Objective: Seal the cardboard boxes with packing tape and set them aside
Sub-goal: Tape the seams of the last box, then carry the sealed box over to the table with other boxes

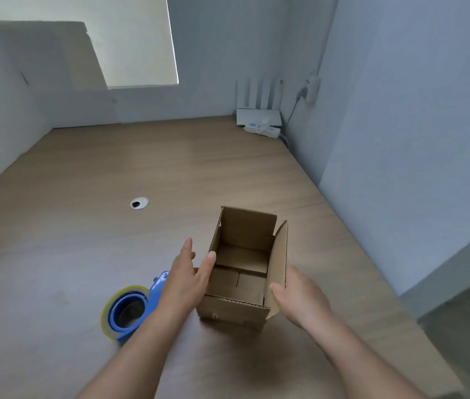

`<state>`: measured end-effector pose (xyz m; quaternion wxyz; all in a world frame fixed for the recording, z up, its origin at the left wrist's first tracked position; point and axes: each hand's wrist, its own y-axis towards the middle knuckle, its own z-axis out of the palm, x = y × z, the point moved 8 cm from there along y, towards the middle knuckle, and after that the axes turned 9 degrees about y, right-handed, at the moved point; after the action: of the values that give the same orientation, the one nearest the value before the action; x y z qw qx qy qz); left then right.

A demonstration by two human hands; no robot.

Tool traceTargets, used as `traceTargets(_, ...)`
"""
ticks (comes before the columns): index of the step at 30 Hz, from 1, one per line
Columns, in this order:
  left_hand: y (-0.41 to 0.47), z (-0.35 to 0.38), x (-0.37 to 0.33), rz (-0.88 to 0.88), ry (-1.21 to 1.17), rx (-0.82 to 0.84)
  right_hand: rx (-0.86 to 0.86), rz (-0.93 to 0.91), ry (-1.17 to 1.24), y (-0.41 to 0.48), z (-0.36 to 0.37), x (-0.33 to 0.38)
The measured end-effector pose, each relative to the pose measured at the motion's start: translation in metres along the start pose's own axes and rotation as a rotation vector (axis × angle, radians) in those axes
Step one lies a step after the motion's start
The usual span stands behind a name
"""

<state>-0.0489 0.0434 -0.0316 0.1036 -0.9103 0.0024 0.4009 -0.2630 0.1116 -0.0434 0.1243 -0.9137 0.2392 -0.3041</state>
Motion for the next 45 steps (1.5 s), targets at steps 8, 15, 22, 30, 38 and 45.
traceTargets(8, 0.023, -0.005, -0.022, 0.072, 0.227, -0.003, 0.05, -0.004, -0.144, 0.028, -0.042, -0.016)
traceTargets(15, 0.009, 0.023, -0.032, 0.117, 0.509, 0.182, -0.245, 0.189, 0.007, -0.006, -0.069, -0.051)
traceTargets(22, -0.015, 0.045, -0.029, 0.155, 0.466, 0.307, -0.283, 0.204, 0.117, -0.04, -0.043, -0.081)
traceTargets(30, -0.041, 0.007, -0.033, 0.075, 0.145, 0.062, -0.524, -0.076, 0.236, -0.048, -0.097, -0.052)
traceTargets(38, -0.093, -0.032, -0.031, -0.111, -0.126, -0.271, -0.424, -0.429, 0.401, -0.03, -0.136, 0.01)
traceTargets(45, -0.176, -0.062, -0.007, -0.277, -0.169, -0.62, -0.11, -0.689, 0.605, -0.036, -0.1, 0.062)
